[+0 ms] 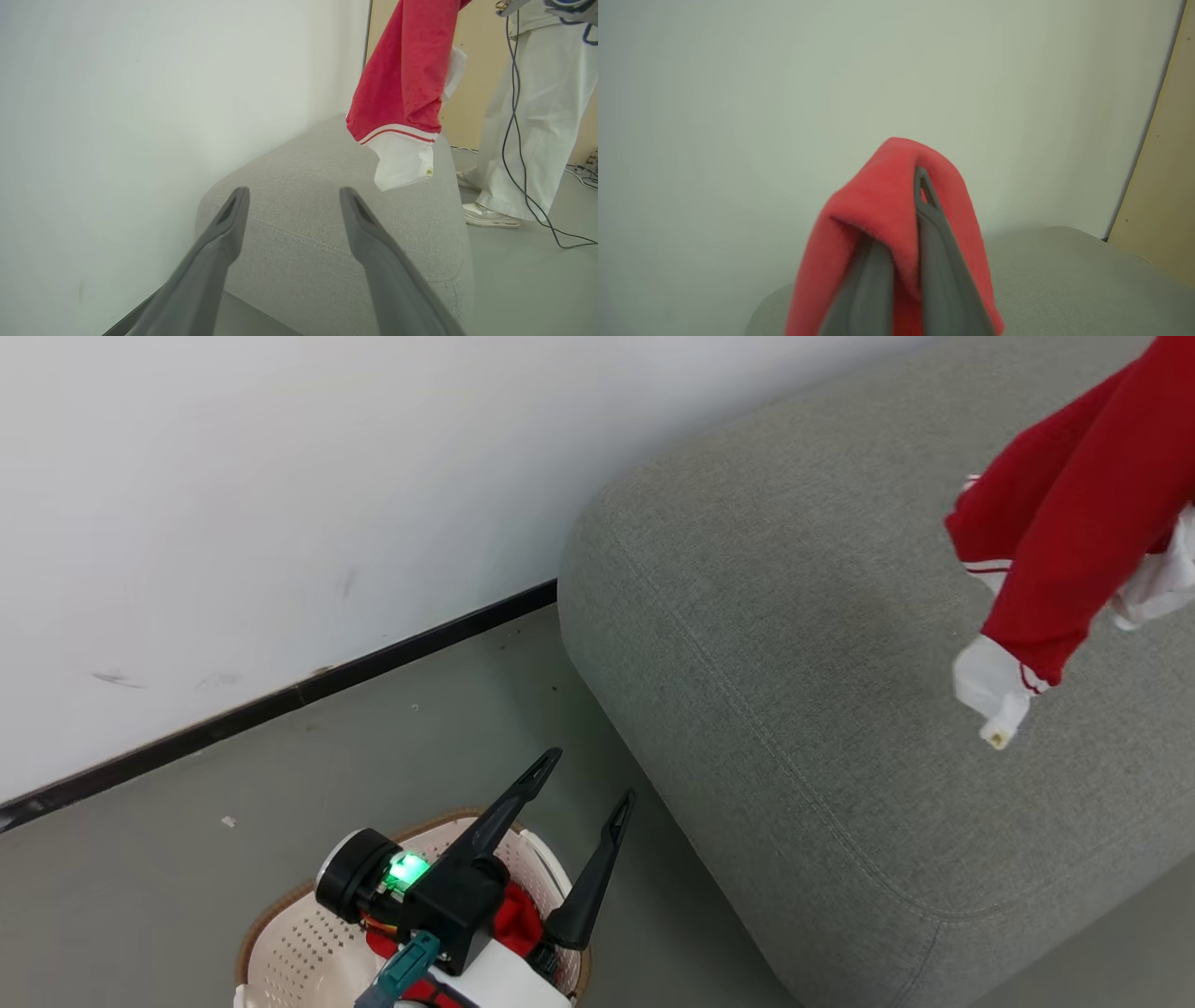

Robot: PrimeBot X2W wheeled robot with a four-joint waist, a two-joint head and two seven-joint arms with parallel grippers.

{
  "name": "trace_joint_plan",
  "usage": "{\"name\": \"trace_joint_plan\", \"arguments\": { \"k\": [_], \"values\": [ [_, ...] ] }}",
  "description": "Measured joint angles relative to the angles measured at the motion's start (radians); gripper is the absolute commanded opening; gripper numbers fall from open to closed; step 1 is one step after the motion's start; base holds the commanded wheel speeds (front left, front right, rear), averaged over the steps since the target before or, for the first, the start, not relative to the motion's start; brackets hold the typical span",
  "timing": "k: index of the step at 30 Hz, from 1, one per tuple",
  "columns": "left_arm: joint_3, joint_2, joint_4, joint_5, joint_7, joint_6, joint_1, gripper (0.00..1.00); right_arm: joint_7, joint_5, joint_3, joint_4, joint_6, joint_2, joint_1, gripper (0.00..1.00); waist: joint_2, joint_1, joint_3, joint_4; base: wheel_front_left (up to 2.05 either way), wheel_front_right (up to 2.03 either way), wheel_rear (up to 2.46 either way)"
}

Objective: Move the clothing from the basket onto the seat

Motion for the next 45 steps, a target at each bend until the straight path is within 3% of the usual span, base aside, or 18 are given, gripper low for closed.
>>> {"name": "trace_joint_plan", "arguments": {
  "k": [8,15,30,45],
  "values": [
    [-0.014,0.01,-0.04,0.032,0.03,0.0,-0.036,1.0,-0.011,-0.001,-0.065,0.104,0.0,-0.064,-0.024,0.0,0.0,0.0,0.061,0.034,0.0,0.0,0.0],
    [-0.027,0.024,-0.071,0.045,0.054,-0.003,-0.065,1.0,-0.051,-0.03,-0.063,0.167,0.0,-0.091,-0.06,0.0,0.0,0.0,0.116,0.061,0.0,0.0,0.0],
    [-0.042,0.04,-0.11,0.061,0.115,-0.03,-0.125,1.0,-0.125,-0.085,-0.065,0.366,0.0,0.017,-0.007,0.0,0.0,0.0,0.23,0.099,0.0,0.0,0.0],
    [-0.042,0.057,-0.127,0.069,0.135,-0.046,-0.179,1.0,-0.143,-0.125,-0.193,0.527,0.0,0.04,0.053,0.0,0.0,0.0001,0.319,0.106,0.0,0.0,0.0]
  ]
}}
